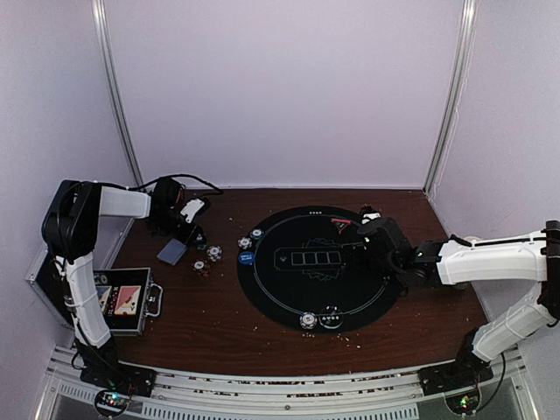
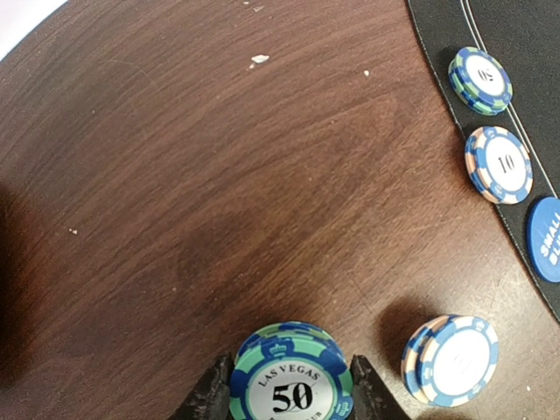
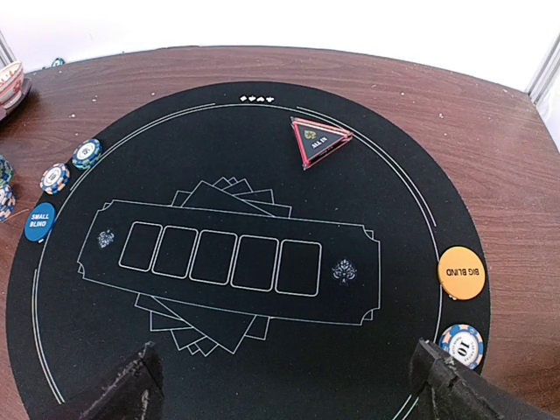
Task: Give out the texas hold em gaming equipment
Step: Pick up the pile of poker chips from the pile of poker chips, then place the poker chips pile at the big blind area.
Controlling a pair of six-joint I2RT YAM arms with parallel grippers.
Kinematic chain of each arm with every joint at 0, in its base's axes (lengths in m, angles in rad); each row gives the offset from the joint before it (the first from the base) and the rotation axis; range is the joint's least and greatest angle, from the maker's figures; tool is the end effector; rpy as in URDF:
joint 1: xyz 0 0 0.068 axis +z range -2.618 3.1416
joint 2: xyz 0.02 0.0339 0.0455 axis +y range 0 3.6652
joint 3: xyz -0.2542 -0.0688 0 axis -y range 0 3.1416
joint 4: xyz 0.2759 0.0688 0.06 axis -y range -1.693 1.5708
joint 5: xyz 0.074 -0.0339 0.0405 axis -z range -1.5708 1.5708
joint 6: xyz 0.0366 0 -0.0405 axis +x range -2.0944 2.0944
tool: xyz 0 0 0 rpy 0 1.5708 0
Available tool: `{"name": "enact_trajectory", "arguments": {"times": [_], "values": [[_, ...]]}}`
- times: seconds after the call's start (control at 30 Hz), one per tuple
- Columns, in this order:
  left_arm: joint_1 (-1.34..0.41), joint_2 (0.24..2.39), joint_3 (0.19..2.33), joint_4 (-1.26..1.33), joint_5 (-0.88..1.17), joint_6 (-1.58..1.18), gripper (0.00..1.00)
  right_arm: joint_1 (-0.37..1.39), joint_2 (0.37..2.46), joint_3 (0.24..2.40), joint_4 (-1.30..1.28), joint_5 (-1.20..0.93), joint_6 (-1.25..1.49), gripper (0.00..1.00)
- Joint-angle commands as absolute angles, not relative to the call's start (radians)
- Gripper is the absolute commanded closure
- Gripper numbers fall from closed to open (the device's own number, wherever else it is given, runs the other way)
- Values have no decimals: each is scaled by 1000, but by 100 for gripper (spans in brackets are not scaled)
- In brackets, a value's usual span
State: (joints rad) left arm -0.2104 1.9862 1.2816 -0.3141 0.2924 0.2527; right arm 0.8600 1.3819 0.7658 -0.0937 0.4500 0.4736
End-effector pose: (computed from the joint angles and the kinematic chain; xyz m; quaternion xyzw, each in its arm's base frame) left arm 0.4172 -0.0999 0.1202 0.2571 0.9174 -0.1344 0.2726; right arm 0.2164 0.2270 0.1830 -0.0787 0.8872 0.0923 0.4451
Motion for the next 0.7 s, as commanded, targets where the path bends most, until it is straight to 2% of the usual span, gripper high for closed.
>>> {"name": "enact_trajectory", "arguments": {"times": [0.0, 0.4, 0.67], "values": [[-207, 1928, 1283, -304, 317, 265, 78, 869, 1374, 771, -98, 478, 465, 0], [-271, 1836, 1264, -313, 283, 304, 78, 869, 1337, 757, -95, 517, 489, 0], [-532, 1861, 1402, -377, 260, 325, 78, 858, 1168, 689, -79, 645, 533, 0]]}}
